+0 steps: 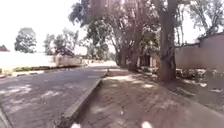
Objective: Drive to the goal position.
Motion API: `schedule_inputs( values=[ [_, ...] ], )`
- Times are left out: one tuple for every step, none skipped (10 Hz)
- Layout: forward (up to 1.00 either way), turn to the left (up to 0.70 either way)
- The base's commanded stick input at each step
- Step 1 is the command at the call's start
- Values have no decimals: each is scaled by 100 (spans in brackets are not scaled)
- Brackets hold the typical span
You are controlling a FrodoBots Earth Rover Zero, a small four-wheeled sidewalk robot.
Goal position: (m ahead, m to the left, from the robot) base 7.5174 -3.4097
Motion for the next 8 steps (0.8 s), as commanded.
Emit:
schedule_inputs(
  values=[
    [70, 0],
    [70, 0],
    [70, 0],
    [70, 0],
    [70, 0],
    [70, 0],
    [70, 0],
    [70, 0]
  ],
)
